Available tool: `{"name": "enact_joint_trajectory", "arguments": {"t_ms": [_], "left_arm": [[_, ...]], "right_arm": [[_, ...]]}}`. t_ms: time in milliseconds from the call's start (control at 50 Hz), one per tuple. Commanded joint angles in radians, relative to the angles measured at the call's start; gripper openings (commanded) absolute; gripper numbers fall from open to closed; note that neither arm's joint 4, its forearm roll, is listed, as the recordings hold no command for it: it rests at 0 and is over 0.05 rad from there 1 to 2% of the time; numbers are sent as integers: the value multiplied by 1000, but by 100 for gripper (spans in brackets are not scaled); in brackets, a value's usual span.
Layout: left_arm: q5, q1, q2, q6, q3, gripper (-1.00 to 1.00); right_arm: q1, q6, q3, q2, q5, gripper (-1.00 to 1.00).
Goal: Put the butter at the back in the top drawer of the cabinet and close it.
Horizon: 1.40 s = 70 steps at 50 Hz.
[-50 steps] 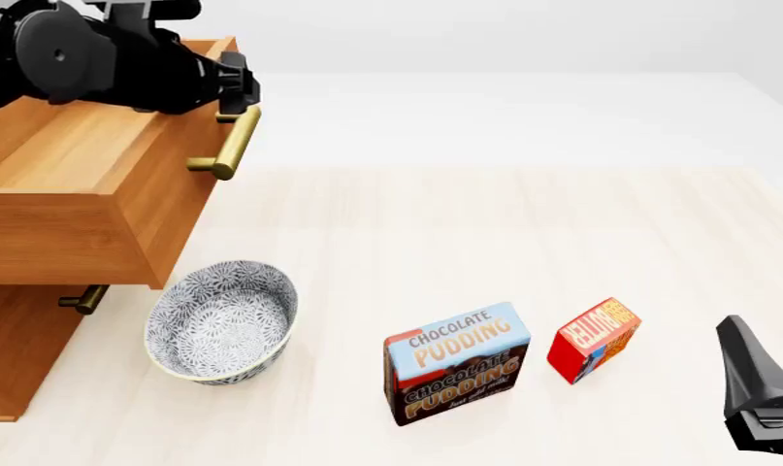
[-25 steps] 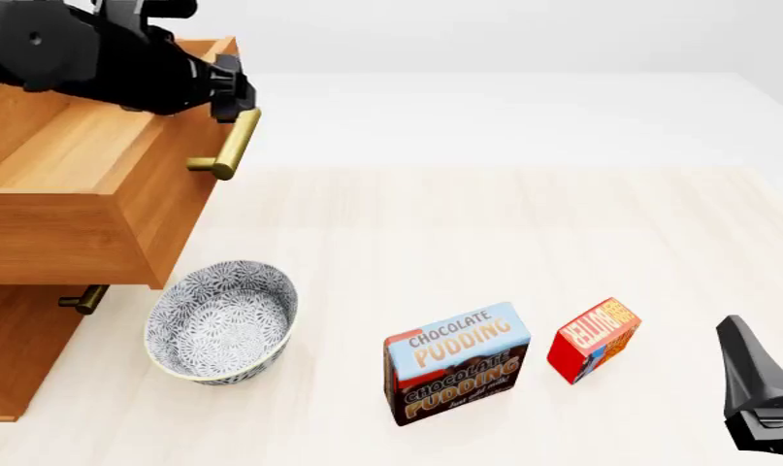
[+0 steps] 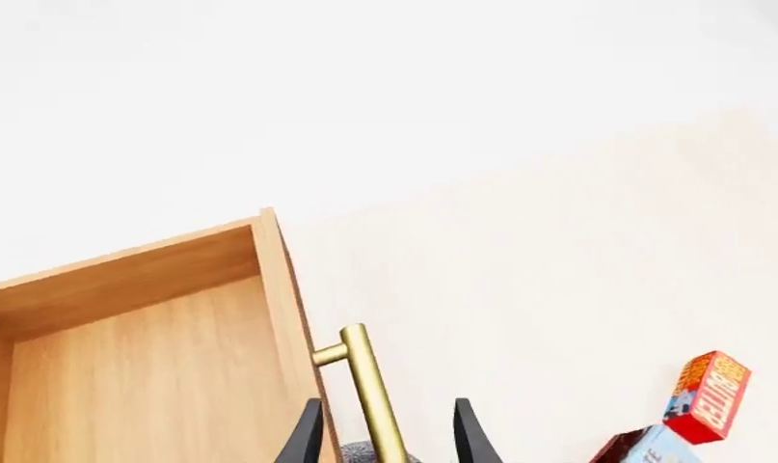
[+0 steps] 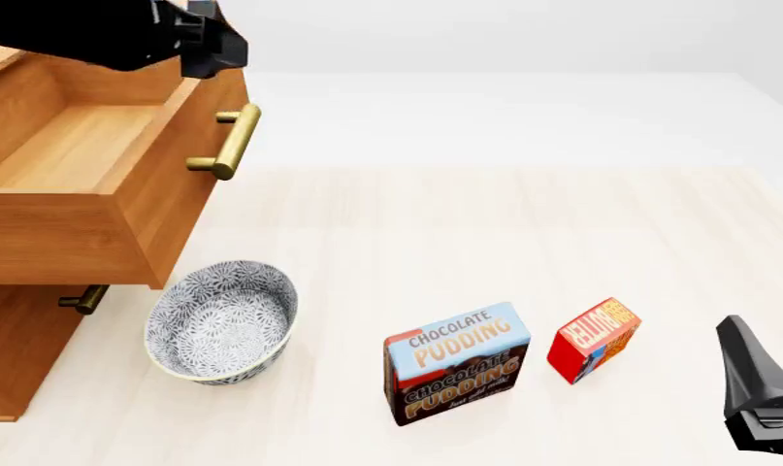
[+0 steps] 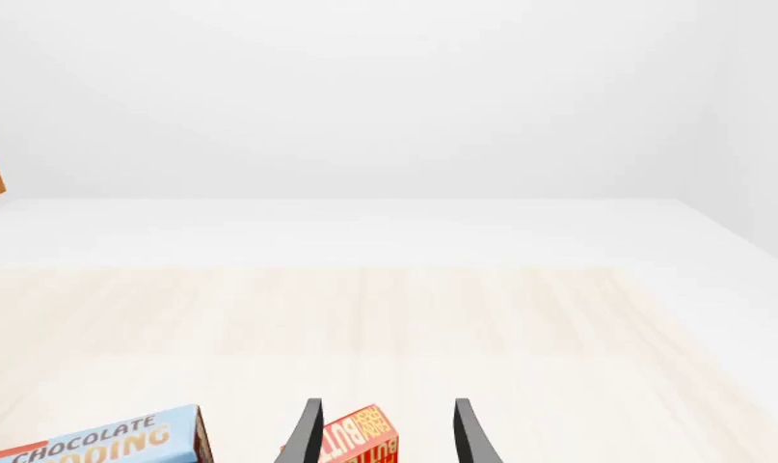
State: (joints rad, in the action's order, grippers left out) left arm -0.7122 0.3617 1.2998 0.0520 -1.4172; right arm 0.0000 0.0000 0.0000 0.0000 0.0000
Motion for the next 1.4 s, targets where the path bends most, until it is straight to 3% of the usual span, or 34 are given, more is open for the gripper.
{"name": "enact_joint_trajectory", "arguments": {"t_ms": [20, 660, 1080, 1400], "left_arm": [[-51, 41, -64, -23, -56, 100], [-32, 168, -33, -51, -79, 100], [41, 241, 61, -64, -55, 100], [105, 314, 212, -88, -65, 100]], "right_arm": [[0, 0, 0, 0, 0, 100], [0, 0, 0, 0, 0, 100], [0, 0, 0, 0, 0, 100], [0, 0, 0, 0, 0, 100]]}}
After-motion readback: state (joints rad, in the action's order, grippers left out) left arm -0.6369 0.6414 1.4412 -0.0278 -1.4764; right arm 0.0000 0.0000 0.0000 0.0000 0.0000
